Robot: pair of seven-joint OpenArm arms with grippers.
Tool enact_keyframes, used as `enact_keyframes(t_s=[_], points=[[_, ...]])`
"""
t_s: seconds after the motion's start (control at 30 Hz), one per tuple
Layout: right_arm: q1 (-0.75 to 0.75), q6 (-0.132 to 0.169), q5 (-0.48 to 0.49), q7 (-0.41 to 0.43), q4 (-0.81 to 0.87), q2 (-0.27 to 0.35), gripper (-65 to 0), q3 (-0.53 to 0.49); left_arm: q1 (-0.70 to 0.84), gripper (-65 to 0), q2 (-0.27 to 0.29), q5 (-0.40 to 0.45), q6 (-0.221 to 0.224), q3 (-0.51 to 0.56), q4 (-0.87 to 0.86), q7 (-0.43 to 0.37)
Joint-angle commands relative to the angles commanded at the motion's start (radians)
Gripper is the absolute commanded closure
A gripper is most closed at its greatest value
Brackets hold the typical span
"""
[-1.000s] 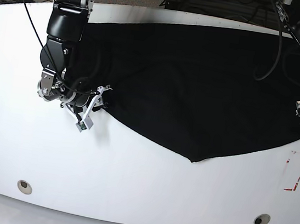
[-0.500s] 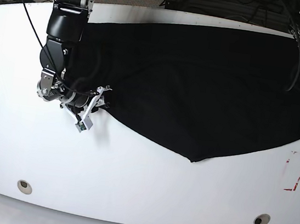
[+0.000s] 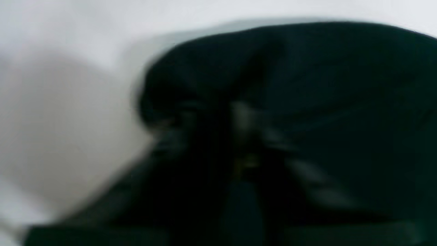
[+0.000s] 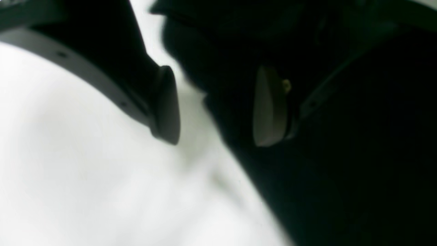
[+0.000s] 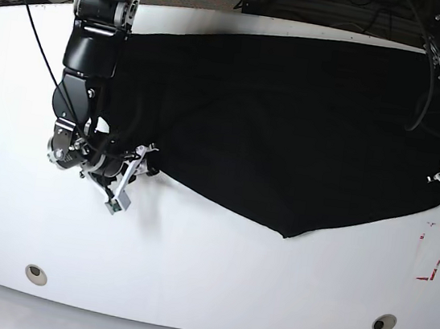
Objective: Fold the T-shirt properly
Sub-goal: 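Slide the right gripper along the shirt edge toward the hem, then lift the shirt with both grippers and swing it up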
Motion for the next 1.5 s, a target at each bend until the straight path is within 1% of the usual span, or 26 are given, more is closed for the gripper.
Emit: enact_keyframes(t_s=[0.03, 0.1, 0.13, 0.2, 0.3, 0.4, 0.47, 0.53, 0.57, 0.6, 0.63, 0.67, 0.8, 0.87, 0.93, 1.0, 1.1, 1.17, 1.33, 1.5], points=[[0.006, 0.0, 0.009, 0.0, -0.023, -0.006, -34.1, -0.002, 0.002, 0.0, 0.0, 0.0, 0.0, 0.0, 0.009, 0.0], [0.029, 0.0, 0.0, 0.0, -0.081, -0.043, -34.1, -0.002, 0.005, 0.0, 0.0, 0.0, 0.0, 0.0, 0.061, 0.0], [0.031, 0.0, 0.0, 0.006, -0.107, -0.052, -34.1, -0.002, 0.011, 0.0, 0.0, 0.0, 0.0, 0.0, 0.097, 0.003], [0.029, 0.0, 0.0, 0.023, -0.143, -0.068, -34.1, -0.002, 0.04, 0.0, 0.0, 0.0, 0.0, 0.002, 0.149, 0.029], [0.021, 0.0, 0.0, 0.034, -0.161, -0.101, -34.1, -0.002, 0.054, 0.0, 0.008, 0.0, 0.0, 0.002, 0.207, 0.06], [0.002, 0.0, 0.0, 0.034, -0.157, -0.12, -33.8, -0.003, 0.057, 0.0, 0.028, 0.0, 0.0, 0.002, 0.261, 0.066], [0.002, 0.0, 0.0, 0.034, -0.157, -0.127, -32.5, -0.003, 0.081, 0.0, 0.028, 0.002, 0.0, 0.002, 0.301, 0.066], [0.002, 0.0, -0.002, 0.037, -0.157, -0.129, -25.0, -0.003, 0.092, 0.0, 0.028, 0.0, 0.0, 0.002, 0.324, 0.066], [0.002, 0.0, -0.002, 0.041, -0.157, -0.127, -18.7, -0.003, 0.092, 0.0, 0.029, 0.0, 0.0, 0.003, 0.333, 0.066], [0.005, 0.0, -0.002, 0.048, -0.157, -0.127, -9.7, -0.003, 0.092, 0.0, 0.029, 0.0, 0.0, 0.003, 0.339, 0.066], [0.017, 0.0, -0.002, 0.049, -0.157, -0.126, -2.1, -0.003, 0.092, 0.0, 0.029, 0.0, 0.0, 0.003, 0.344, 0.066], [0.026, 0.0, -0.002, 0.049, -0.158, -0.123, 0.0, -0.003, 0.091, 0.0, 0.029, 0.0, 0.0, 0.003, 0.345, 0.066], [0.081, 0.0, -0.002, 0.044, -0.155, -0.095, 0.0, -0.003, 0.083, 0.0, 0.029, 0.0, 0.0, 0.003, 0.358, 0.068], [0.118, 0.0, 0.0, 0.041, -0.155, -0.068, 0.0, -0.003, 0.072, 0.0, 0.029, 0.0, 0.0, 0.003, 0.405, 0.072], [0.16, 0.0, 0.0, 0.032, -0.155, -0.044, 0.0, -0.003, 0.061, 0.0, 0.029, 0.0, 0.0, 0.003, 0.456, 0.104], [0.216, 0.0, 0.006, -0.003, -0.155, -0.014, 0.0, -0.003, 0.037, 0.0, 0.029, -0.002, 0.0, 0.003, 0.525, 0.146], [0.29, 0.0, 0.008, -0.029, -0.153, 0.011, 0.0, -0.003, -0.006, 0.0, 0.029, -0.002, 0.0, 0.003, 0.6, 0.196], [0.348, 0.0, 0.009, -0.048, -0.135, 0.034, 0.0, -0.003, -0.054, 0.0, 0.029, -0.002, 0.0, 0.003, 0.654, 0.235], [0.48, 0.0, 0.009, -0.092, -0.11, 0.049, 0.0, -0.003, -0.163, 0.0, 0.029, 0.0, 0.0, 0.003, 0.76, 0.299], [0.681, 0.0, 0.009, -0.16, -0.107, 0.069, 0.0, -0.003, -0.344, 0.0, 0.02, 0.005, 0.0, 0.006, 0.829, 0.367]])
